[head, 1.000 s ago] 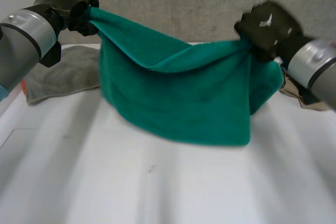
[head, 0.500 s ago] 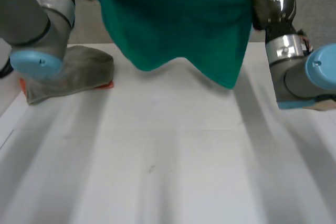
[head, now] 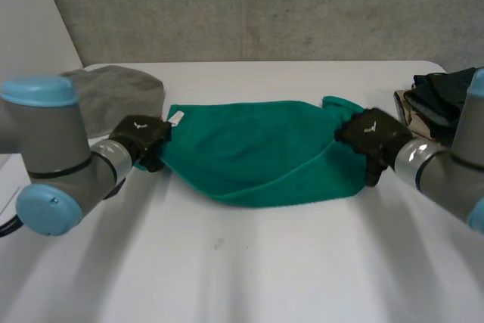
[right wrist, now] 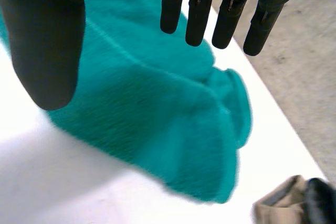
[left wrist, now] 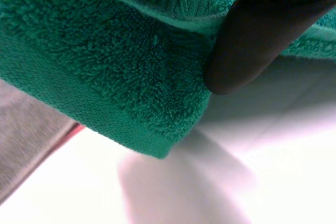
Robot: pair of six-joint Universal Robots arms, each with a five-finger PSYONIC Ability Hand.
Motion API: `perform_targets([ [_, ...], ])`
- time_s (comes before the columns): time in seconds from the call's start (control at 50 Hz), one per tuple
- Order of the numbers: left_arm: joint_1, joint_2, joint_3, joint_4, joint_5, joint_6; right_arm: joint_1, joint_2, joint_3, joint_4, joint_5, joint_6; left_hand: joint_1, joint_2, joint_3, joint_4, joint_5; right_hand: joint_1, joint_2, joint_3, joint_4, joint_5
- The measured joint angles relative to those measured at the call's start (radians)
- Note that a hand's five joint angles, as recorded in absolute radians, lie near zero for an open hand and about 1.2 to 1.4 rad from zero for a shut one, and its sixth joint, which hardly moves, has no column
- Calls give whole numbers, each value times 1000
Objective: Fold the laundry.
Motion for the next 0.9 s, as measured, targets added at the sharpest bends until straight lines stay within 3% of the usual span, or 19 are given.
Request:
perform_targets([
  [0.16, 4, 71, -7, -5, 8, 7, 28, 68, -258, 121, 15, -27, 0, 0, 0, 0, 0, 0, 0, 0, 0, 2],
  [0.4, -9, 118, -4, -7, 9, 6, 59, 437, -757, 330, 60, -314, 0, 0, 0, 0, 0, 80, 64, 74, 104, 136],
  [0.56, -19, 127, 13, -11, 5, 5, 53, 601, -901, 324, 77, -311, 0, 0, 0, 0, 0, 119, 101, 112, 139, 169],
  [0.64, -21, 130, 20, -14, 3, 5, 44, 660, -931, 287, 84, -298, 0, 0, 0, 0, 0, 340, 325, 333, 350, 376],
  [0.7, -21, 132, 22, -15, 0, 6, 40, 671, -939, 271, 95, -293, 0, 0, 0, 0, 0, 660, 667, 671, 681, 706],
  [0.74, -21, 134, 22, -17, -3, 9, 36, 660, -940, 264, 107, -283, 0, 0, 0, 0, 0, 708, 739, 750, 774, 784],
  [0.9, -19, 153, 22, -83, -50, 74, -17, 407, -738, 268, 128, -116, 0, 0, 0, 0, 0, 708, 745, 769, 800, 793],
])
